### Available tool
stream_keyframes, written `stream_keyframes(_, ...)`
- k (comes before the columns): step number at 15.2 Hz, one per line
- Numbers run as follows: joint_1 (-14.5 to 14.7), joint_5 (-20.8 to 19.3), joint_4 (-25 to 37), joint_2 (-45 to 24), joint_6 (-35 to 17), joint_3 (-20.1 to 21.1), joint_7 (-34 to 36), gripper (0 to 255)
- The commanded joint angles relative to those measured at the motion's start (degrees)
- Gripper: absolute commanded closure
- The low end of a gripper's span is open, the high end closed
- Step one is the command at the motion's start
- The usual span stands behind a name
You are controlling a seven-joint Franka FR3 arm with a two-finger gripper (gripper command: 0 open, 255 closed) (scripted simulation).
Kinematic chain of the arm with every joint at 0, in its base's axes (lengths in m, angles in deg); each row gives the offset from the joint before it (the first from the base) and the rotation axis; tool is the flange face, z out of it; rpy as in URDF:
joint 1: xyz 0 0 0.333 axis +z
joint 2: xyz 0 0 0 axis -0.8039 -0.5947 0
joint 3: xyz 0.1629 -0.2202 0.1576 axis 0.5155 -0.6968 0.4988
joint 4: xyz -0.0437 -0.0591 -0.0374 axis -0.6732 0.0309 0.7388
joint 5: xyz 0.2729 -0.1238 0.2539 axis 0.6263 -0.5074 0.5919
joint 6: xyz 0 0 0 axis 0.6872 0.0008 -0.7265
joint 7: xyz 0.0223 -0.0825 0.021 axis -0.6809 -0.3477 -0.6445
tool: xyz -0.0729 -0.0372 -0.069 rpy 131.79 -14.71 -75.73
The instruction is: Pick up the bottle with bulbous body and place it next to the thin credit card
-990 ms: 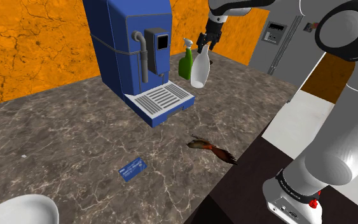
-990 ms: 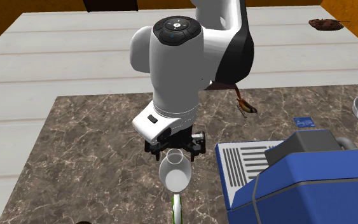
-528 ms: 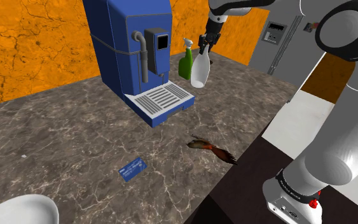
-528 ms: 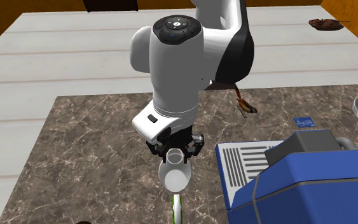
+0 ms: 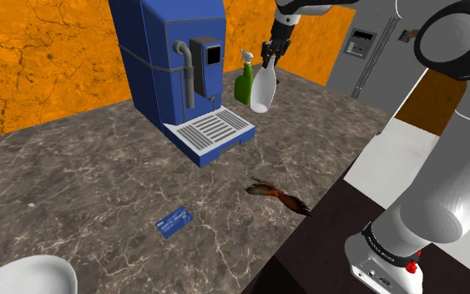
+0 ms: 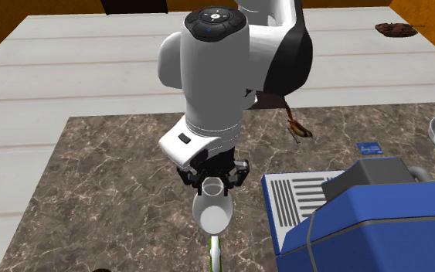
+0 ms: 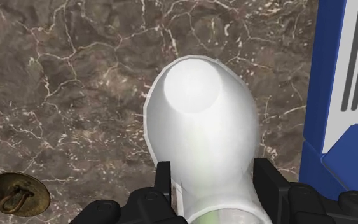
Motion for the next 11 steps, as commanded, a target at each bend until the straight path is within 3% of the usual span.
stream_keyframes(1, -0.1, 0.0, 1.9, -0.2, 1.7, 0.0, 0.0, 255)
stream_keyframes(9, -0.3, 0.1, 9.5, -1.2, 8.3, -0.1, 0.1, 255)
stream_keyframes(11, 0.5, -0.4, 7.0, 0.8, 7.7, 0.2, 1.2, 255)
